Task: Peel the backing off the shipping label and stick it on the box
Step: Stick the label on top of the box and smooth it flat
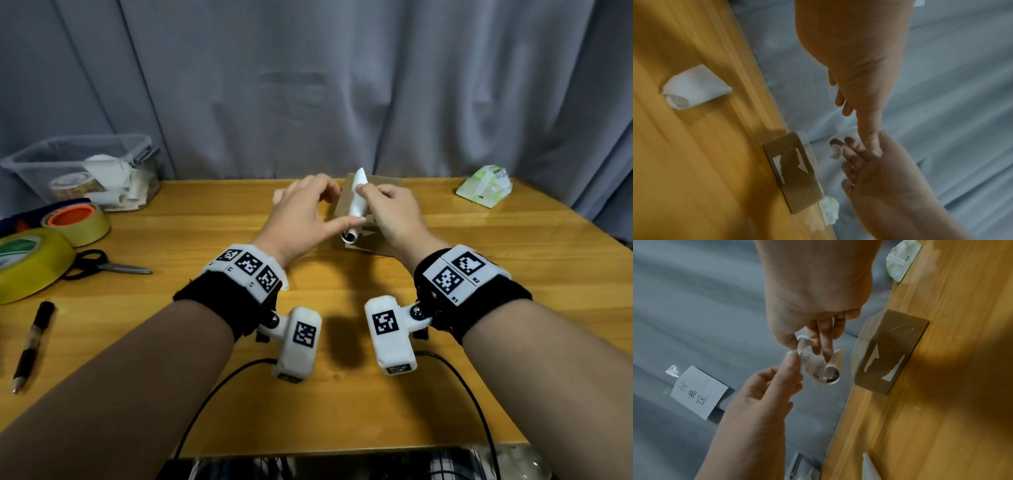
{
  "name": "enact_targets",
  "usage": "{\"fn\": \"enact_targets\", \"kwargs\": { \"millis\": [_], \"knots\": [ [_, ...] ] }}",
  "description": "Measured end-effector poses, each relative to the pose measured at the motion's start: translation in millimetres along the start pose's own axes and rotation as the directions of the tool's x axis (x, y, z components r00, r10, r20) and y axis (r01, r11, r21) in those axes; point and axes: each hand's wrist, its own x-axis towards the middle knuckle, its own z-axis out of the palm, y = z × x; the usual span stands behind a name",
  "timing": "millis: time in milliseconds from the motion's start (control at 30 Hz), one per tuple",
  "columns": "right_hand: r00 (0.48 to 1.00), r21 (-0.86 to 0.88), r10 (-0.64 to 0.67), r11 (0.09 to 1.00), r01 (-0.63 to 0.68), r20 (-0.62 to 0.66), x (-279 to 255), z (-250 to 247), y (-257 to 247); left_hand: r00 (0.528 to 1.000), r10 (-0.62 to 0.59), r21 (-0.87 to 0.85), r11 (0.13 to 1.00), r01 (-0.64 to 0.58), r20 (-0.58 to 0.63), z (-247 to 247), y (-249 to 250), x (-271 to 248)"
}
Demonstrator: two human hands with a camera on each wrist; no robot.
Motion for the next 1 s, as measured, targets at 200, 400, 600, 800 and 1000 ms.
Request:
{"fn": "enact_targets", "kwargs": {
  "millis": [200,400,600,800,1000],
  "knots": [
    [0.998,-0.024,0.055,0.998,-0.055,0.015,1,-3,-3,0.999,0.019,0.145,0.989,-0.013,-0.04,11,7,-1],
    [0.992,0.075,-0.007,0.997,-0.003,0.129,4,-5,0,0.966,-0.201,-0.163,0.971,0.175,-0.163,15,5,7],
    [0.932,-0.243,-0.211,0.927,0.287,0.295,7,-10,20,0.872,-0.46,-0.661,0.709,0.246,-0.169,15,-9,20],
    [0.905,-0.442,-0.292,0.798,0.409,0.309,8,-21,18,0.884,-0.455,-0.728,0.642,0.24,-0.109,25,-20,22],
    [0.89,-0.41,-0.278,0.81,0.42,0.362,12,-17,25,0.854,-0.519,-0.755,0.544,0.367,0.042,32,-19,24]
  ]
}}
